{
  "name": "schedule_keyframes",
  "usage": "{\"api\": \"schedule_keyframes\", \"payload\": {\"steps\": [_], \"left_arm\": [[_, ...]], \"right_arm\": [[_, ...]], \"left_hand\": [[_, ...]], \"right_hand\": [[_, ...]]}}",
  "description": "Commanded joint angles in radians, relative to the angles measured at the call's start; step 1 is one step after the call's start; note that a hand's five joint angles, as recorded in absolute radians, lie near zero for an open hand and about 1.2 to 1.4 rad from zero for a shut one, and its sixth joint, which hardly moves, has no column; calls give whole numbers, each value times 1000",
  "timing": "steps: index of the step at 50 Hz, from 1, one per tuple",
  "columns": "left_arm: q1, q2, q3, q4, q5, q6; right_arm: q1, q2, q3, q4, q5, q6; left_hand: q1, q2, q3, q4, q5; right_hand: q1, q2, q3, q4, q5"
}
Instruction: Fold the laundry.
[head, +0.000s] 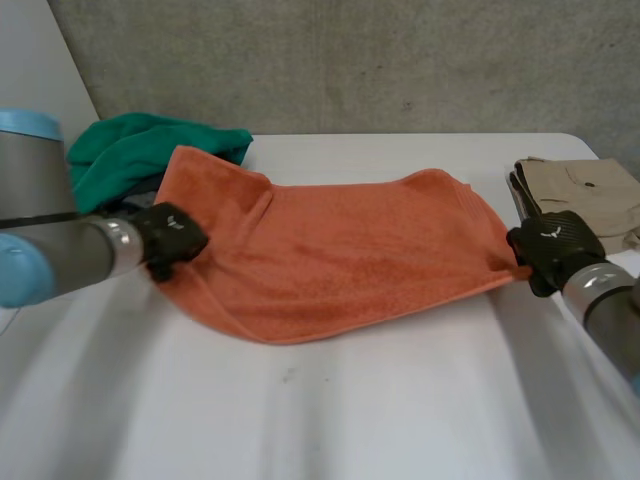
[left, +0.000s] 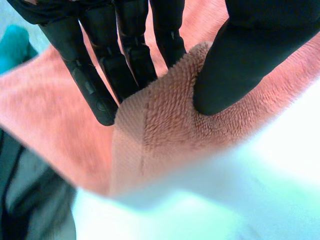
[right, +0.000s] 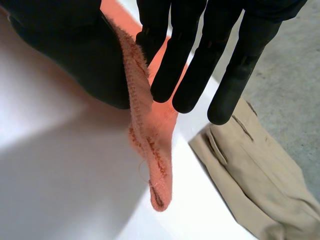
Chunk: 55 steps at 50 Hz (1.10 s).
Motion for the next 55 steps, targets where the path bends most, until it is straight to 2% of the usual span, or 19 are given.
{"api": "schedule_keyframes", "payload": {"steps": [1, 4, 9, 14, 15, 17, 19, 20, 24, 27, 35, 40, 50, 53, 54, 55], "left_arm": [[125, 349, -429, -108, -34, 68], [195, 488, -609, -157, -28, 110], [270, 632, -816, -231, 29, 171], [275, 671, -855, -197, 162, 183], [269, 647, -830, -158, 206, 162], [238, 599, -777, -89, 221, 104], [206, 556, -731, -39, 208, 41], [176, 510, -677, 14, 181, -23], [125, 378, -546, 140, 72, -155], [99, 277, -447, 195, -14, -185], [66, 105, -269, 203, -150, -185], [65, 42, -198, 231, -181, -195], [30, -25, -107, 358, -152, -300], [17, -39, -98, 427, -151, -329], [14, -39, -101, 445, -154, -329], [13, -36, -104, 447, -157, -326]], "right_arm": [[-83, -134, 4, 334, -6, -319], [-137, -189, 46, 469, -9, -435], [-198, -243, 110, 557, -60, -592], [-185, -223, 133, 546, -113, -632], [-171, -193, 121, 528, -110, -623], [-160, -158, 98, 510, -101, -611], [-142, -95, 41, 464, -69, -567], [-133, -69, 17, 442, -52, -541], [-88, 49, -107, 331, 34, -424], [-67, 105, -169, 272, 66, -372], [-8, 271, -339, 43, 80, -283], [28, 375, -446, -82, 101, -272], [85, 580, -641, -159, 134, -272], [93, 625, -690, -182, 187, -275], [96, 628, -697, -185, 207, -275], [99, 625, -704, -184, 241, -272]], "left_hand": [[254, 203, 211, 198, 236], [254, 203, 211, 198, 236], [254, 203, 211, 198, 236], [254, 203, 211, 198, 236], [254, 203, 211, 198, 236], [254, 203, 211, 198, 236], [254, 203, 211, 198, 236], [254, 203, 211, 198, 236], [254, 203, 211, 198, 236], [254, 203, 211, 198, 236], [254, 203, 211, 198, 236], [254, 203, 211, 198, 236], [254, 203, 211, 198, 236], [-334, -384, -376, -390, -351], [-906, -956, -948, -962, -923], [-968, -1018, -1010, -1024, -985]], "right_hand": [[262, 218, 206, 198, 210], [262, 218, 206, 198, 210], [262, 218, 206, 198, 210], [262, 218, 206, 198, 210], [262, 218, 206, 198, 210], [262, 218, 206, 198, 210], [262, 218, 206, 198, 210], [262, 218, 206, 198, 210], [262, 218, 206, 198, 210], [262, 218, 206, 198, 210], [262, 218, 206, 198, 210], [262, 218, 206, 198, 210], [262, 218, 206, 198, 210], [-818, -862, -874, -882, -870], [-960, -1004, -1016, -1024, -1011], [-960, -1004, -1016, -1024, -1011]]}}
